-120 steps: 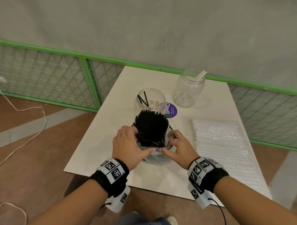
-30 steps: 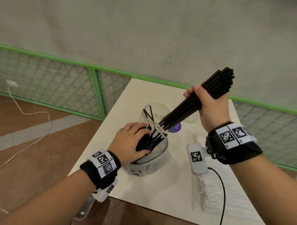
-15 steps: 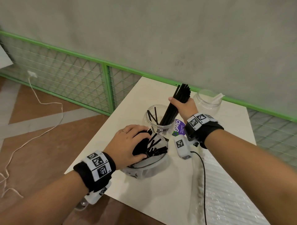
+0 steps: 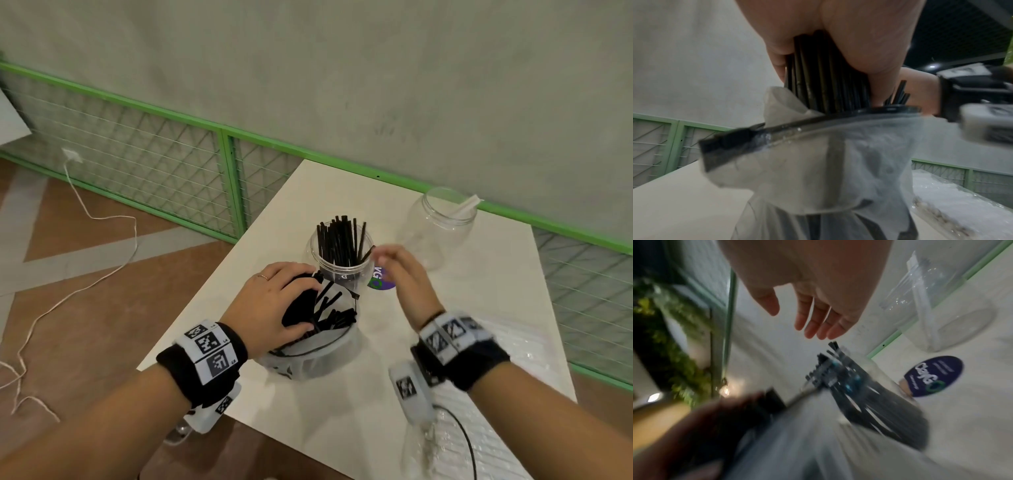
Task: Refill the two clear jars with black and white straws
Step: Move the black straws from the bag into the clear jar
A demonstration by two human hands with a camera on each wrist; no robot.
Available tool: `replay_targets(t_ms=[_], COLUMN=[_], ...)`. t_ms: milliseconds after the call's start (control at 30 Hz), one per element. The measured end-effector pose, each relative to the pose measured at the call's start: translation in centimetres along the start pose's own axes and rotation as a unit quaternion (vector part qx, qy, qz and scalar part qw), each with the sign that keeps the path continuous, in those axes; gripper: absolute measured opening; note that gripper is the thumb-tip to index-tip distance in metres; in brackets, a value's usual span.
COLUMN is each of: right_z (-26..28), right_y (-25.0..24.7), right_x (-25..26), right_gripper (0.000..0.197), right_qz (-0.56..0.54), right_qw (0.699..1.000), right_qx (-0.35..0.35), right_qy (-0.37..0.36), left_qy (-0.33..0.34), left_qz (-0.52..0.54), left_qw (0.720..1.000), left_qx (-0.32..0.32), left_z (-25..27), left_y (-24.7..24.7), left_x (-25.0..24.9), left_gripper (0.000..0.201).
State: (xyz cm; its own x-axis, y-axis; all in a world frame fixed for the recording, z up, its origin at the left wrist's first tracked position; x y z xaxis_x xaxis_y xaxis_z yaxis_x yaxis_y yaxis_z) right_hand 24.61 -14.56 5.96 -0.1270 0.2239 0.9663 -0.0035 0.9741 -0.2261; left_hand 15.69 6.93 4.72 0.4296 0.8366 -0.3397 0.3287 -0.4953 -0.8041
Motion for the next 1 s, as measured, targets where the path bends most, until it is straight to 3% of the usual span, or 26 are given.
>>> replay_targets(t_ms=[133, 200, 267, 367, 433, 500, 600, 667, 800, 1000], right_z=[5.2, 6.0, 6.0, 5.8, 5.6, 5.6, 5.6, 5.7, 5.9, 5.6], right_y=[1.3, 2.1, 2.9, 3.7, 4.1, 4.5, 5.6, 6.5, 7.9, 10.8], right_x=[-2.9, -3.6, -4.3, -4.6, -4.6, -4.5, -5.0, -5.4, -4.4, -2.0], right_gripper=[0.063, 0.089, 0.103, 0.091, 0.08, 0.081, 0.093, 0.089, 0.069, 0.051], right_qz=[0.143, 0.151, 0.164, 0.185, 0.176, 0.173, 0.169, 0.175, 0.172, 0.129], right_qw=[0.968, 0.96, 0.959, 0.961, 0.962, 0.961, 0.958, 0.956, 0.966, 0.981], right_qx=[0.2, 0.227, 0.222, 0.197, 0.196, 0.203, 0.219, 0.225, 0.183, 0.123], right_qy=[-0.054, -0.062, -0.059, -0.066, -0.071, -0.074, -0.074, -0.066, -0.066, -0.078], left_qy=[0.002, 0.004, -0.014, -0.084, -0.174, -0.26, -0.324, -0.322, -0.321, -0.264], left_qz=[0.006, 0.015, 0.03, 0.045, 0.084, 0.127, 0.236, 0.257, 0.255, 0.265], left_qw=[1.0, 1.0, 0.999, 0.993, 0.979, 0.957, 0.913, 0.907, 0.911, 0.927], left_qx=[-0.002, -0.006, -0.018, -0.065, -0.071, -0.019, 0.073, 0.086, 0.041, 0.002], left_z=[-0.1, -0.1, -0.1, 0.8, 2.4, 4.4, 6.5, 6.5, 5.3, 3.5], left_y=[0.0, 0.0, -0.5, -2.1, -2.7, -2.1, 0.5, 1.7, 1.1, -3.4], left_x=[0.1, -0.1, -0.2, 0.1, 1.1, 2.4, 3.7, 3.9, 4.7, 7.9], left_gripper=[0.06, 0.063, 0.071, 0.091, 0.108, 0.129, 0.145, 0.138, 0.101, 0.083])
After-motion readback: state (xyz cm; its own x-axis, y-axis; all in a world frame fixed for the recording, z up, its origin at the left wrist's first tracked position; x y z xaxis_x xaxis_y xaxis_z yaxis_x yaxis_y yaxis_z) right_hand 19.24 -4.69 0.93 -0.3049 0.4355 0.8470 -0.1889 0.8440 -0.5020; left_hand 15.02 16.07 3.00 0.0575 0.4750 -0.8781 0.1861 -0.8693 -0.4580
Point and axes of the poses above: each hand's wrist, its own z-axis away from the middle knuckle, its own y-axis out of the palm, x = y × z, the point moved 4 cm from there along -z, towards the middle knuckle, and after that the axes turned 12 degrees about -x, right-handed, at the moved point
